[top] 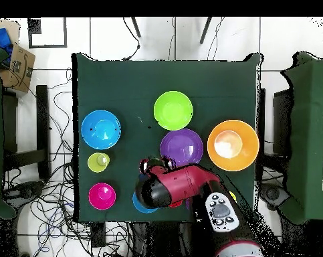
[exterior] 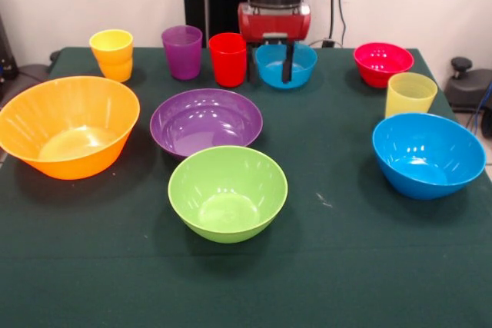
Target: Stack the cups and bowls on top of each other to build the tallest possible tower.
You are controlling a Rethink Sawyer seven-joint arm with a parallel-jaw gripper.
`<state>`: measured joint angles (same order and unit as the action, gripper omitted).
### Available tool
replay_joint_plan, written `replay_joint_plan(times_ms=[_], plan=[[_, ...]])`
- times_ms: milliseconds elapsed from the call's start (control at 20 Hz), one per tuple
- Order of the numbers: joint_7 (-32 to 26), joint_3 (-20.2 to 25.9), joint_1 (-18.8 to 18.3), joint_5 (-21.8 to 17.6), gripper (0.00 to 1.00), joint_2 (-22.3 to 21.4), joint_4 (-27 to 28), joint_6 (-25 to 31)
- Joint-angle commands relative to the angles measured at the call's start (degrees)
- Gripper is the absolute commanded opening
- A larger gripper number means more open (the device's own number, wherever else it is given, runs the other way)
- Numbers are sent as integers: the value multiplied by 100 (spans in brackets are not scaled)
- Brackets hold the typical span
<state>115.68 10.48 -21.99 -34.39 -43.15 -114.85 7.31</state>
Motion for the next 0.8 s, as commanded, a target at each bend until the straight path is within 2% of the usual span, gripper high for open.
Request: replay_joint_plan(times_ms=[50,300,600,800], plan=[[-131,609,-59,273,100,-474,-496,977],[-106,491,-66,27,100,-221,-325,785],[-280,402,-269,-366,100,375,105,505],[0,118,-12,-555,100,811,382,100]])
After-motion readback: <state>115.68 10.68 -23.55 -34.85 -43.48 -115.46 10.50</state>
